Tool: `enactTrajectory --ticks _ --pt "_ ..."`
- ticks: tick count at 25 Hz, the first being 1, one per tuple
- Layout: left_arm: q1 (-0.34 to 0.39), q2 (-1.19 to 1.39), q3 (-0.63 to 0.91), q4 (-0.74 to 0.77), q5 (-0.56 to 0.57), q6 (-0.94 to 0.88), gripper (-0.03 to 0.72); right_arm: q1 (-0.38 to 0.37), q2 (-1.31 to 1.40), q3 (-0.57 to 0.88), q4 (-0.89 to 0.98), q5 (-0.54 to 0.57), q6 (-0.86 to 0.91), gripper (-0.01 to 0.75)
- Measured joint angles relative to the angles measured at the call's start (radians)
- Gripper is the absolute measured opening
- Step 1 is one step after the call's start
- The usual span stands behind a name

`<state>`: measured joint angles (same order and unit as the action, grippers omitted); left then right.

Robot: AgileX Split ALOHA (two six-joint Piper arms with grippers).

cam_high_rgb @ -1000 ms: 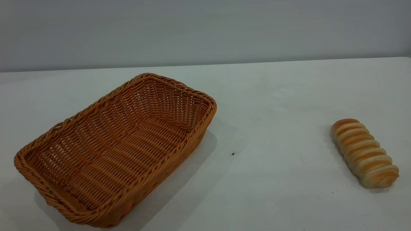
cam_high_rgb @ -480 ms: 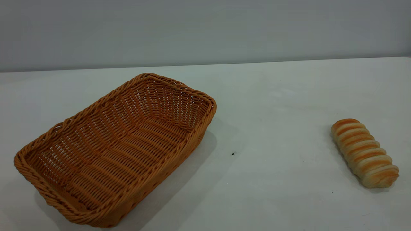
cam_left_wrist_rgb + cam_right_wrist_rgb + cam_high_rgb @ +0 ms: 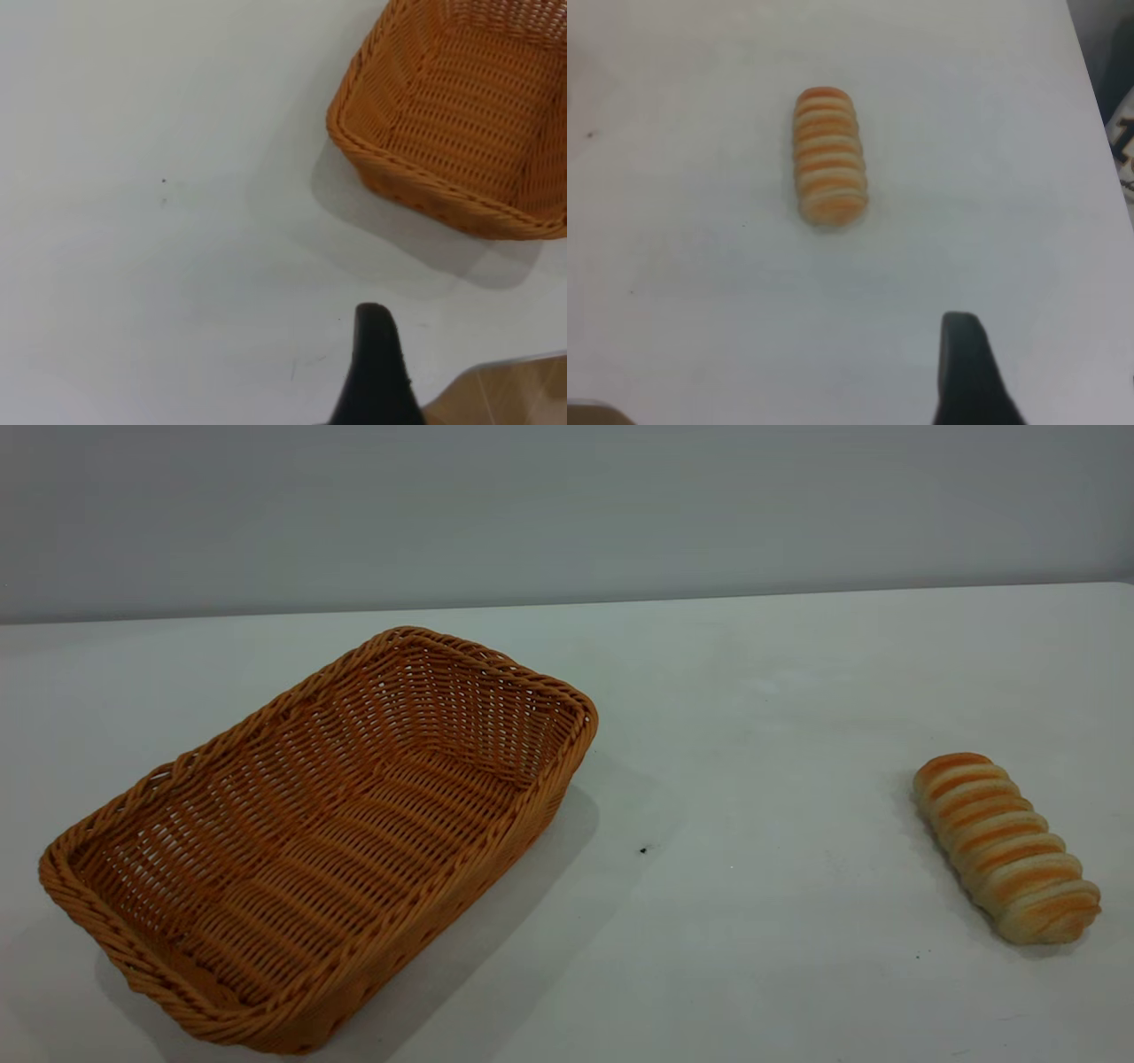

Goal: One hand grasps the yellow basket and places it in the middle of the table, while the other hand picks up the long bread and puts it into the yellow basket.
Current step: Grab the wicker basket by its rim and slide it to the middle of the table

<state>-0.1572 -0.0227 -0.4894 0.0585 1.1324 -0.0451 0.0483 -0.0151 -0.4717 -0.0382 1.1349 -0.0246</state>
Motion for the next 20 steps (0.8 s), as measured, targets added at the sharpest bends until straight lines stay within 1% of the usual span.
enactTrajectory --ticks 3,6,9,14,20 --pt "-0.004 0.003 0.0 0.001 0.0 -0.032 0.594 0.022 0.0 0.0 0.0 0.0 0.0 0.478" --pt "-0.004 0.048 -0.013 0.007 -0.012 -0.129 0.58 0.053 0.0 -0.001 -0.027 -0.004 0.008 0.478" --pt "-0.004 0.134 -0.028 0.007 -0.07 -0.229 0.557 0.097 0.022 -0.012 -0.116 -0.025 0.067 0.478" --pt "-0.004 0.358 -0.028 0.007 -0.172 -0.308 0.524 0.17 0.179 -0.06 -0.261 -0.089 0.161 0.478" --pt "-0.004 0.701 -0.028 0.007 -0.322 -0.358 0.516 0.232 0.385 -0.174 -0.306 -0.111 0.222 0.478"
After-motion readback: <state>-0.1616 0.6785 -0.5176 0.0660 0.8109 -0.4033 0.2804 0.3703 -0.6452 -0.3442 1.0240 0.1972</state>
